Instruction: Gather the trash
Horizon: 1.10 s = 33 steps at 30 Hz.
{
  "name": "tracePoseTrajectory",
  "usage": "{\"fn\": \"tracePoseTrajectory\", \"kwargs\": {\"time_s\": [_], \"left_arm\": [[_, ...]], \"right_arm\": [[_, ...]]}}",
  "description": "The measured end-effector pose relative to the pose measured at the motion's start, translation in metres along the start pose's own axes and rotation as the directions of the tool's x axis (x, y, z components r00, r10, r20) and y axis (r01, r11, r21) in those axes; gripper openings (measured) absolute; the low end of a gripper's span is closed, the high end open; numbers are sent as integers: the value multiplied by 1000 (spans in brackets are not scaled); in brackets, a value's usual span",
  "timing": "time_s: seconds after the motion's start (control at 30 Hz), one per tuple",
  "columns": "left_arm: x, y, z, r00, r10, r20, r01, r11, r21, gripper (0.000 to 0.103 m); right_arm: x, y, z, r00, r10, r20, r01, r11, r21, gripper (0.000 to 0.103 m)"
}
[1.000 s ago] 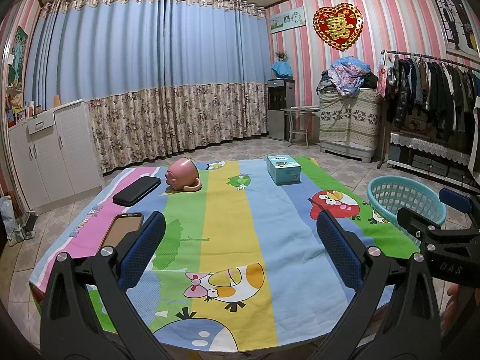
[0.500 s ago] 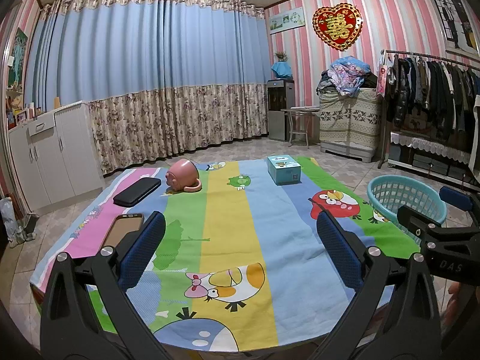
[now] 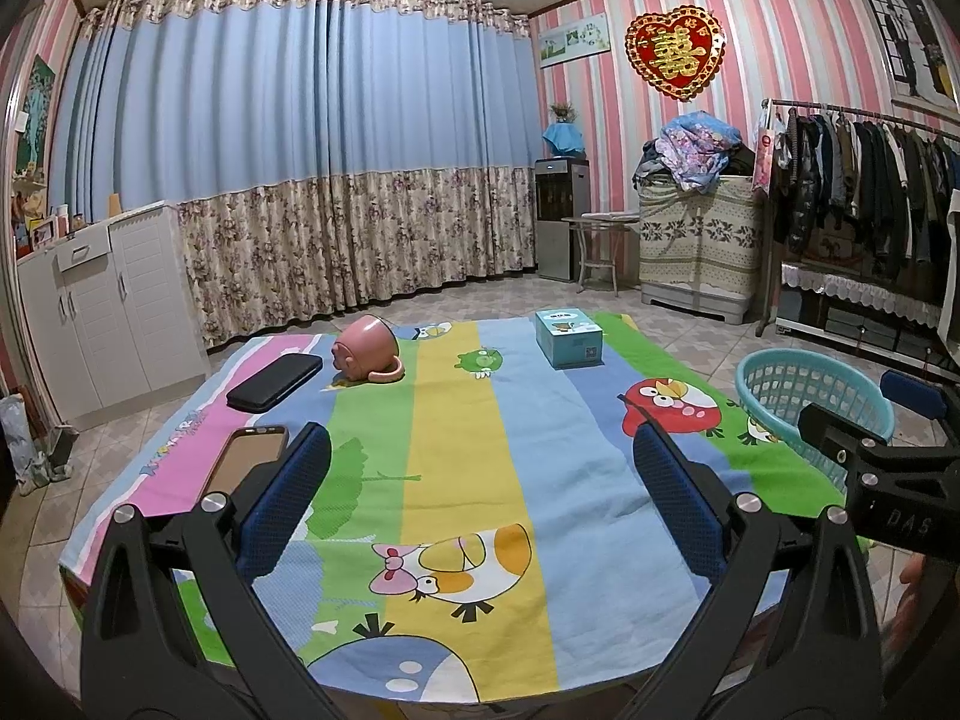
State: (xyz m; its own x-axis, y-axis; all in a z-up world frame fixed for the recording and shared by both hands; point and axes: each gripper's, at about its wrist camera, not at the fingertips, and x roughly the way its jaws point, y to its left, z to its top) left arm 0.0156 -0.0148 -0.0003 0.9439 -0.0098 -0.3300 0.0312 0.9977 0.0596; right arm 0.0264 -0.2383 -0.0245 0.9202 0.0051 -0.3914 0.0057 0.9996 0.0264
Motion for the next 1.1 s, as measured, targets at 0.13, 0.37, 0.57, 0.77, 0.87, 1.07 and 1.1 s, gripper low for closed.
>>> {"fn": "tracePoseTrajectory", "kwargs": {"time_s": [0.13,0.37,0.57,0.77,0.87,1.07,1.1], "left_arm": [[0,0,0,1000,0,0,0,1000,0,98],[0,0,0,1000,-1,0,1,1000,0,98],[0,0,-1,1000,0,0,0,1000,1,98],[0,0,-1,1000,0,1,0,1000,2,98],[0,0,-1,1000,3,4,-3,1000,8,98],[-2,2,-1,1000,0,8,0,1000,5,98],[-2,2,-1,1000,-1,9,1,1000,5,98]], "right_arm": [[0,0,0,1000,0,-1,0,1000,0,98],[0,0,0,1000,0,0,0,1000,0,98],[0,0,0,1000,0,0,0,1000,0,99],[0,0,0,1000,0,0,0,1000,0,98],[0,0,0,1000,1,1,-1,1000,1,98],[0,-2,0,1000,-2,-1,2,1000,4,98],[0,-2,0,1000,-3,-1,3,1000,5,98]]}}
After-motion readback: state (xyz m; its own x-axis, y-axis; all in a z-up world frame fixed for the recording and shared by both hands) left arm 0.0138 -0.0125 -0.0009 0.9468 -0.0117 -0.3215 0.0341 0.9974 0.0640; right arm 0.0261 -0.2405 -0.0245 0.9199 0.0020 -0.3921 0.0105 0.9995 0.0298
